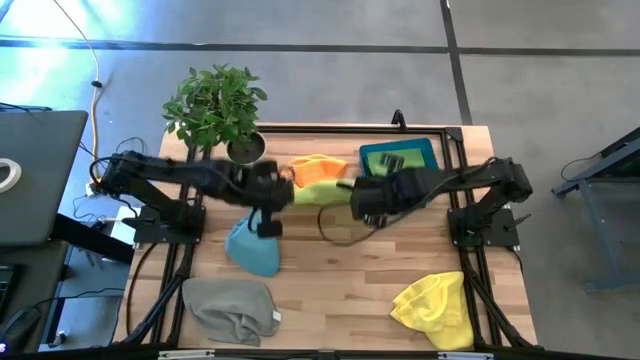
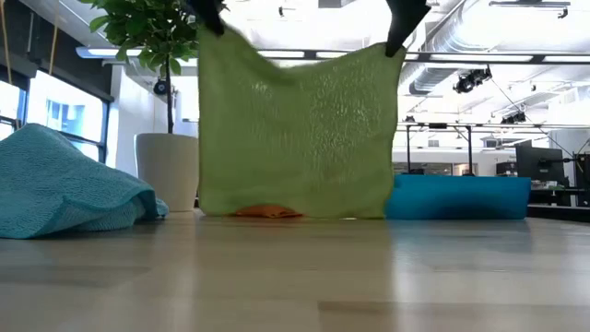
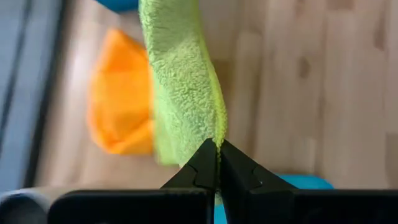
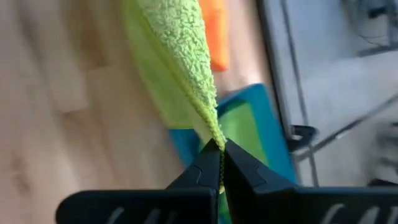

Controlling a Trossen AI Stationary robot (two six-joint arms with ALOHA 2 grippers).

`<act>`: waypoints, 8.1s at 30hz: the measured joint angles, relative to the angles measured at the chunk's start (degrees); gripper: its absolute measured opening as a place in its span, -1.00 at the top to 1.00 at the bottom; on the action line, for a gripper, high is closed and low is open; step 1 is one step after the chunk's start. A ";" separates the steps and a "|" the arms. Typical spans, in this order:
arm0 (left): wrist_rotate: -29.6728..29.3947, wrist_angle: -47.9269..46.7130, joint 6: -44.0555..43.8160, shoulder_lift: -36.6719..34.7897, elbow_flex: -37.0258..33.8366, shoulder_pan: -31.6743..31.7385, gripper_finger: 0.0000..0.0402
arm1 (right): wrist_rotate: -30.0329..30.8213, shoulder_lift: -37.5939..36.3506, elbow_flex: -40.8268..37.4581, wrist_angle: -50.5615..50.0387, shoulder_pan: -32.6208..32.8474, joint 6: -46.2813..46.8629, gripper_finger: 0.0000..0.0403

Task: Fold microfiber towels
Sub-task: Fold the light green microfiber cloth

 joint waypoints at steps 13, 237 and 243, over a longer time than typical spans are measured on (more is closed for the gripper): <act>6.95 37.93 -7.98 0.94 -29.19 -15.42 1.00 | -7.98 17.87 -0.07 2.33 12.50 6.57 1.00; -6.64 29.30 -10.27 12.26 -29.26 -10.83 0.47 | -17.86 -9.39 -39.02 29.22 -0.51 49.66 1.00; -6.91 26.69 -10.54 12.17 -29.24 -11.80 0.47 | -19.37 2.05 -29.39 27.41 0.07 46.82 1.00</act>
